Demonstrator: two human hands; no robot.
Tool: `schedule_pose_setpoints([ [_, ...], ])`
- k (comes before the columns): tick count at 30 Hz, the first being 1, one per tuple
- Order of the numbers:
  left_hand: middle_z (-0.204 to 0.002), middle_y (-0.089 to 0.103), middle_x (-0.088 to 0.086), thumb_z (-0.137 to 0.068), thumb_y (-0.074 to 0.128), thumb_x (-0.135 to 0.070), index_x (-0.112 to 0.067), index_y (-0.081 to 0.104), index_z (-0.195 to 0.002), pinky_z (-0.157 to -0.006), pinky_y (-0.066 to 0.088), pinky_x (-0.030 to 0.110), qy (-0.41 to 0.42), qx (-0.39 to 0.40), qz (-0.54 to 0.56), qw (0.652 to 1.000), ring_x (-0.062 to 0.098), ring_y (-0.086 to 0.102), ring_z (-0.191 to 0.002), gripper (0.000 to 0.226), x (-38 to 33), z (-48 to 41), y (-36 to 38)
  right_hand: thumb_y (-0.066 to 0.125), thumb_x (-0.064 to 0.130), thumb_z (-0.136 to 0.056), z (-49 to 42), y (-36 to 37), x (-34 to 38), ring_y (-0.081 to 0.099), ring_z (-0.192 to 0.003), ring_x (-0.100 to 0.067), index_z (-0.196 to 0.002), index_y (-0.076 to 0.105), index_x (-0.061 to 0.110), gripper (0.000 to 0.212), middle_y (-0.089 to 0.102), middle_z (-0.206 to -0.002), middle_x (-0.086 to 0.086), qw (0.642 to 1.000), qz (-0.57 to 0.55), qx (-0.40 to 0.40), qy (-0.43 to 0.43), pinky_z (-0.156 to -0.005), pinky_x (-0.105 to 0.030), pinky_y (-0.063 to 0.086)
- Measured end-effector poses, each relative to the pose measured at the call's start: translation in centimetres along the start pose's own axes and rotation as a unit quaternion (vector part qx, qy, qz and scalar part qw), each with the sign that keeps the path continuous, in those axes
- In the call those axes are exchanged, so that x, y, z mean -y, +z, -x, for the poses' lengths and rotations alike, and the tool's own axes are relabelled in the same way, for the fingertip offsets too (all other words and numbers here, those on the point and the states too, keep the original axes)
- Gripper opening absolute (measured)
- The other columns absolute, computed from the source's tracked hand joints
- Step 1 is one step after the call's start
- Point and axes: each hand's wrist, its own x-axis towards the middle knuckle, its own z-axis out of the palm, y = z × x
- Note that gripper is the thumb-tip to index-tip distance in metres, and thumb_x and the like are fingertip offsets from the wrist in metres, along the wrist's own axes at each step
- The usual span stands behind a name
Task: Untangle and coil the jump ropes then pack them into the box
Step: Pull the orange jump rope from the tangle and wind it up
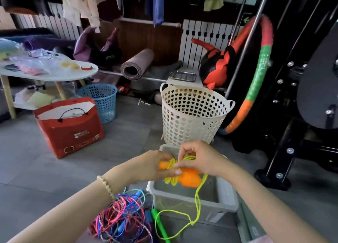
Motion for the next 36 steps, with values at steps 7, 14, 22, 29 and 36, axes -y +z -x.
schedule_pose_setpoints([
  [7,-0.063,0.056,-0.003,-0.083,0.063,-0.054,-0.037,0.052,-0.068,-0.051,0.033,0.013,0.052,0.049,0.007,0.997,0.006,0.047,-0.056,0.025,-0.6,0.1,1.3,0.064,0.024,-0.088,0.0,0.1,-0.7,0.035,-0.044,-0.002,-0.062,0.051,0.018,0.029,0.042,-0.049,0.007,0.972,-0.117,0.183,0.087,-0.045,-0.014,0.029],
  [14,-0.043,0.051,-0.014,-0.092,0.062,-0.029,-0.029,0.053,-0.070,-0.051,0.037,0.011,0.076,0.086,0.148,0.982,0.001,0.045,-0.042,0.024,-1.2,0.8,1.3,0.054,0.035,-0.088,0.4,-0.4,-0.5,0.026,-0.043,-0.005,-0.069,0.047,0.018,0.027,0.033,-0.050,0.003,0.950,-0.197,0.224,0.094,-0.043,-0.014,0.023],
  [22,-0.046,0.052,-0.017,-0.091,0.062,-0.032,-0.029,0.056,-0.070,-0.051,0.037,0.013,0.065,0.085,0.154,0.982,0.000,0.046,-0.043,0.022,-1.0,0.7,0.8,0.069,0.018,-0.083,0.6,-1.3,-0.9,0.041,-0.050,-0.004,-0.070,0.060,0.015,0.016,0.051,-0.057,0.004,0.971,-0.158,0.163,0.074,-0.048,-0.017,0.033],
  [29,-0.047,0.050,-0.010,-0.078,0.058,-0.067,-0.002,0.053,-0.082,-0.041,0.033,0.013,0.099,0.063,0.328,0.937,0.003,0.040,-0.038,0.066,-1.2,0.9,0.7,0.065,0.050,-0.074,0.6,0.1,-0.7,0.056,-0.058,-0.001,-0.072,0.064,0.020,0.030,0.061,-0.063,0.011,0.879,-0.445,0.153,0.079,-0.060,-0.015,0.046],
  [36,-0.037,0.034,-0.002,-0.090,0.023,-0.052,-0.005,0.048,-0.087,-0.038,0.024,0.015,-0.003,-0.067,0.469,0.881,0.008,0.023,-0.031,0.053,-1.6,0.4,-1.0,0.031,0.049,-0.093,0.2,-0.4,-0.5,0.021,-0.032,-0.003,-0.089,0.072,0.027,0.047,0.029,-0.039,0.007,0.816,-0.573,0.020,0.077,-0.038,-0.016,0.018],
])
